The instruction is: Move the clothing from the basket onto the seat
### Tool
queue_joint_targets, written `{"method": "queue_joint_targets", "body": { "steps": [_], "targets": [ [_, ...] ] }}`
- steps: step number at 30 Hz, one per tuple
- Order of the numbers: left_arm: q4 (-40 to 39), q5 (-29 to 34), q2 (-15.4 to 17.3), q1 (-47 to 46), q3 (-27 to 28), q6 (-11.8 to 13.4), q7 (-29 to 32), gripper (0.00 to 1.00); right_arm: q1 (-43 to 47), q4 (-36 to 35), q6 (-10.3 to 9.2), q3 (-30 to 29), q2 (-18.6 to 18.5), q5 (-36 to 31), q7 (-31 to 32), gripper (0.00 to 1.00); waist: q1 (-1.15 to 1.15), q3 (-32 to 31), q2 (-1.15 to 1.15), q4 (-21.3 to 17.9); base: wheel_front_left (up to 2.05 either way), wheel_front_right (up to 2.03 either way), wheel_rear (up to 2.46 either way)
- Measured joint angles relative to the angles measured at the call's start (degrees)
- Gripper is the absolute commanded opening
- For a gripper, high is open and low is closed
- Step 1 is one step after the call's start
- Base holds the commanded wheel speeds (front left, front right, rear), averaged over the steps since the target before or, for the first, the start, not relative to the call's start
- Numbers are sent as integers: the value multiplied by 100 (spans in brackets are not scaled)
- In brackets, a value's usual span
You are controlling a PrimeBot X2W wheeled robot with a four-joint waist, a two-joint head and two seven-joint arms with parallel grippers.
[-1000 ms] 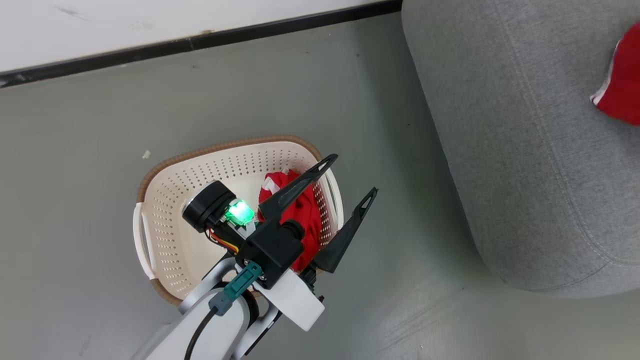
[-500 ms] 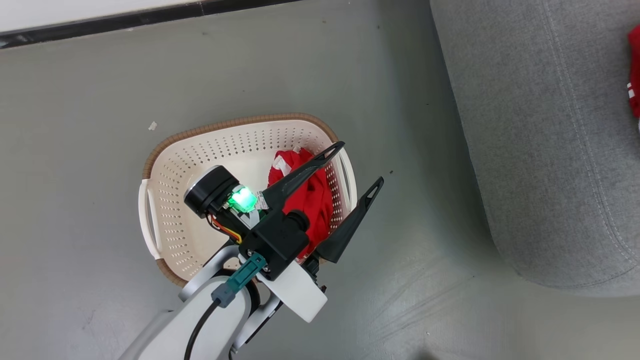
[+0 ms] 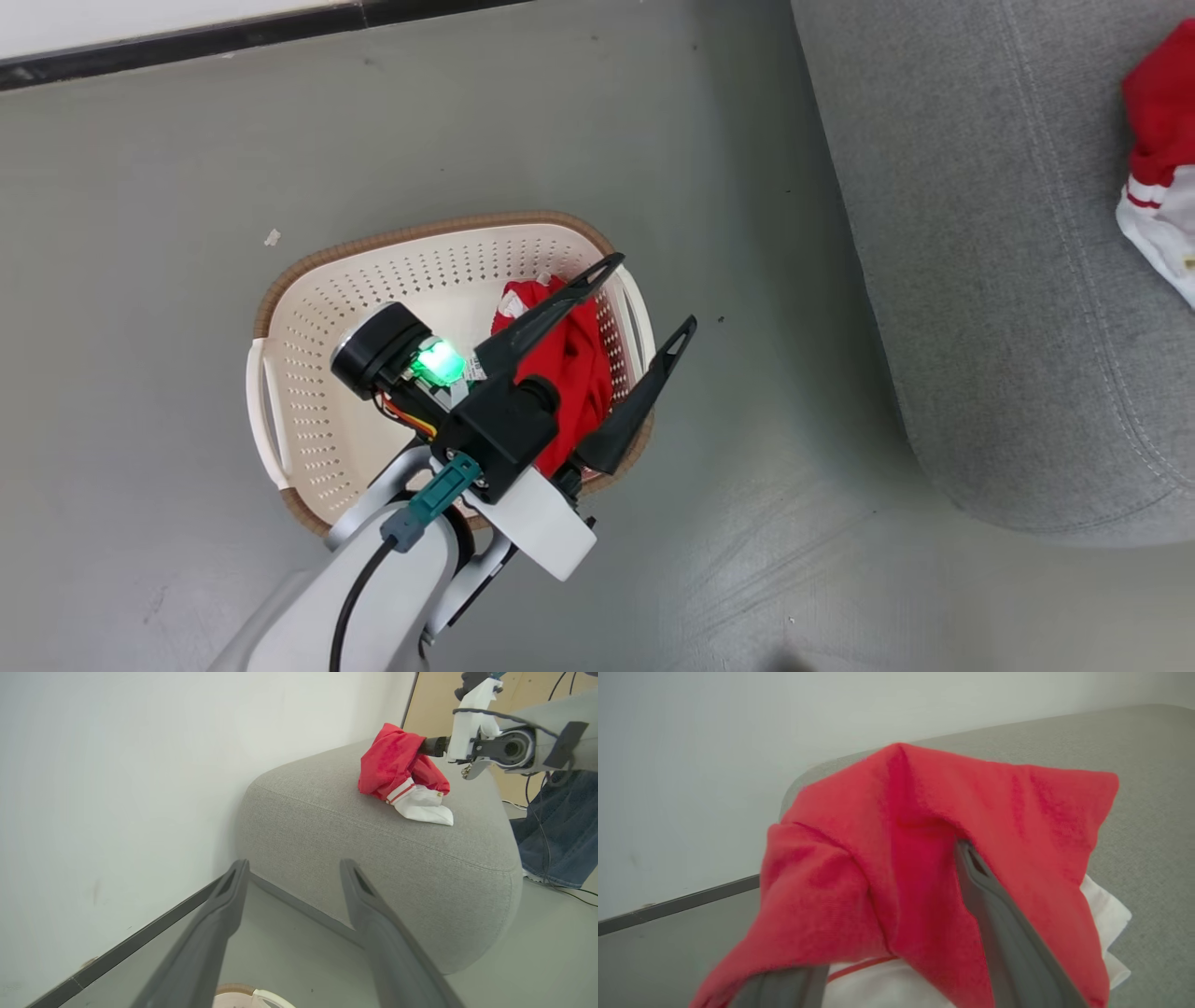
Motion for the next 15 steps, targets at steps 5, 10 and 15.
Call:
{"method": "queue_joint_targets", "body": {
  "steps": [5,10,15],
  "targets": [
    [84,0,53,0,52,0,-41,100,231,-103,0,99,51,2,-32,100,0,-59,0,-86,0,0,0],
    [135,0,110,1,107,0,-83,100,524,-377,0,209,194,48,-47,100,0,-140,0,-203,0,0,0],
    [211,-3,144,2,183,2,-129,100,895,-795,0,328,298,105,-47,100,0,-248,0,-341,0,0,0]
  ]
}}
